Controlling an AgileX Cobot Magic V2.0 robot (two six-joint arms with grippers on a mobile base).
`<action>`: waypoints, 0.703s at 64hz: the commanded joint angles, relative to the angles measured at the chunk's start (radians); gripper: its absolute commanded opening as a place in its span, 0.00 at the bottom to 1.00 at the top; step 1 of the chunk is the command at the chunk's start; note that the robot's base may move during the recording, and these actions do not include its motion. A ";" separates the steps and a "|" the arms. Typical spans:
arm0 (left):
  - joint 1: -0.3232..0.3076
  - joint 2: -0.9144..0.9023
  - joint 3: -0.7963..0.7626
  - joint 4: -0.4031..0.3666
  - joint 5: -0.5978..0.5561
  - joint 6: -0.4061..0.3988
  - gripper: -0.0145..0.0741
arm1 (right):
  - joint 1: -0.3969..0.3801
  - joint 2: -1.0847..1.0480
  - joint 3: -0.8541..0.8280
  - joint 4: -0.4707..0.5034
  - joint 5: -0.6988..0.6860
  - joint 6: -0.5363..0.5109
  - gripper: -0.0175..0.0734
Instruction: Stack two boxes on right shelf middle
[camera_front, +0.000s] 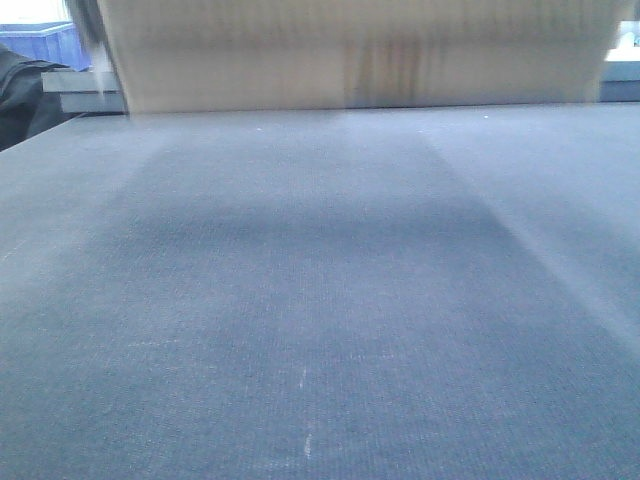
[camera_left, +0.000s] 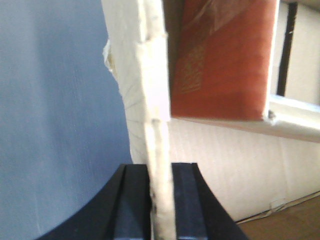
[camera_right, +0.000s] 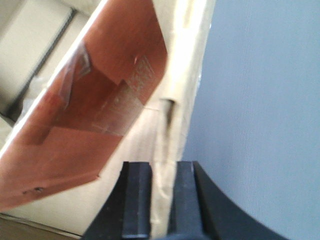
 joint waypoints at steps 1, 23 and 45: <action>0.005 -0.040 -0.062 0.005 -0.027 0.001 0.04 | -0.007 -0.025 -0.072 0.038 -0.010 -0.014 0.02; 0.005 -0.048 -0.134 0.005 -0.027 0.001 0.04 | -0.007 -0.025 -0.127 0.054 0.022 -0.014 0.02; 0.005 -0.048 -0.134 0.005 -0.027 0.001 0.04 | -0.007 -0.025 -0.127 0.054 0.020 -0.014 0.02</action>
